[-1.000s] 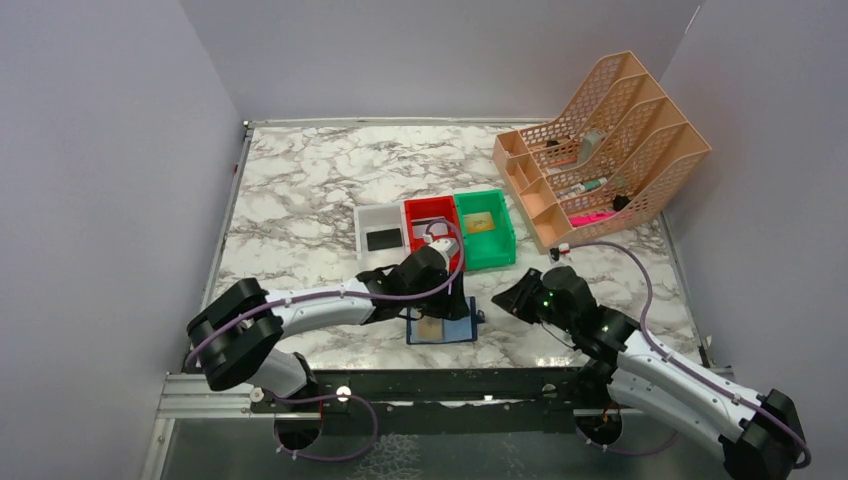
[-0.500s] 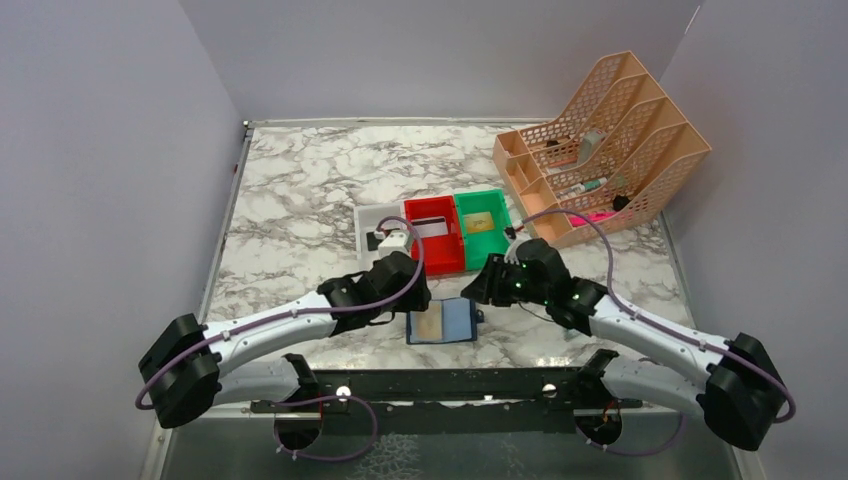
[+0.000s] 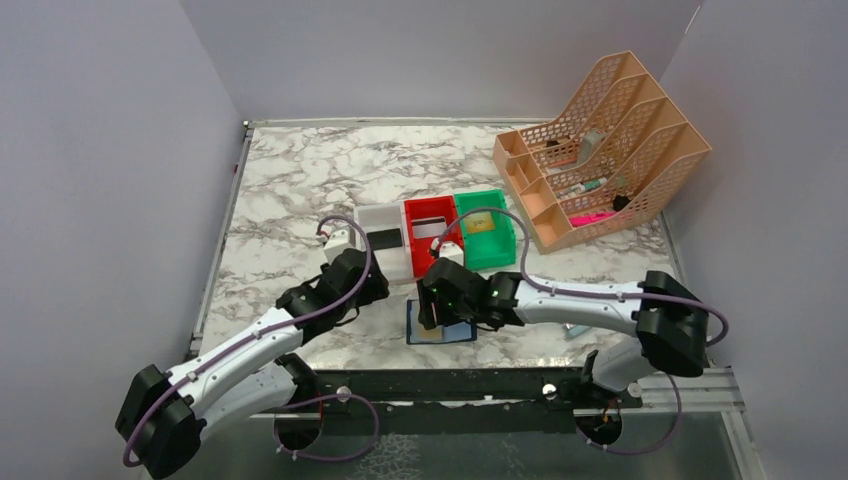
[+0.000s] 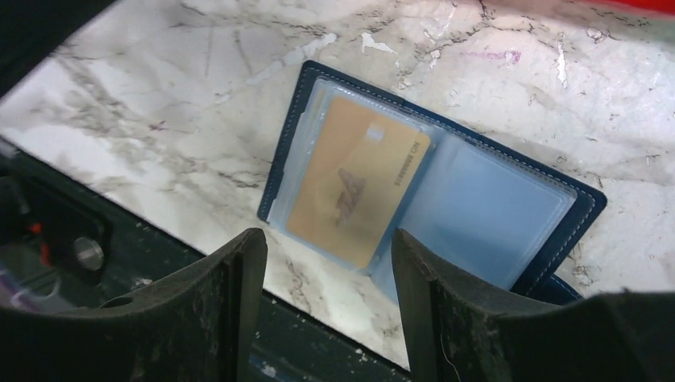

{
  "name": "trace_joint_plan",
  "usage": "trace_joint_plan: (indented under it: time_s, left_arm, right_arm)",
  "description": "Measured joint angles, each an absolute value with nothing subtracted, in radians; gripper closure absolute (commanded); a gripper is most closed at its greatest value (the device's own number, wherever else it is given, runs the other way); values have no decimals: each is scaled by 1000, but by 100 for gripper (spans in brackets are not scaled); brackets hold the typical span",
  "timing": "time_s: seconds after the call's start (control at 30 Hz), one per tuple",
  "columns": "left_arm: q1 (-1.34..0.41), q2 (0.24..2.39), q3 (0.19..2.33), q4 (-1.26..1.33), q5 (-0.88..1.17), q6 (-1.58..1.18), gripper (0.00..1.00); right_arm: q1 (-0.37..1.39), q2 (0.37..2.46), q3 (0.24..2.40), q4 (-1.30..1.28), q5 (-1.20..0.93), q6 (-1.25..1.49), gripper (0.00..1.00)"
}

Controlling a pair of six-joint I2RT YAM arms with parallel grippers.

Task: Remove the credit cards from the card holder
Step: Remove the credit card from the card holder.

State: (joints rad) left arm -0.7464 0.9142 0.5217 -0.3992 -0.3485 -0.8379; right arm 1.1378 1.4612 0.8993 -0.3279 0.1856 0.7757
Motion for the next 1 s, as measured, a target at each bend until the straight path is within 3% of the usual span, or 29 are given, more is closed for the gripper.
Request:
trace_joint_plan:
  time_s: [0.37, 0.73, 1.0]
  left_arm:
    - [-713, 796, 485, -410, -326, -839, 31]
    - [-713, 796, 480, -409, -295, -842, 31]
    - [-713, 828, 474, -391, -260, -849, 31]
  right_arm:
    - [1193, 1724, 1065, -453, 287, 791, 41]
    - [1216, 1794, 1133, -498, 347, 849, 77]
    - [1216, 1786, 1120, -484, 354, 855, 89]
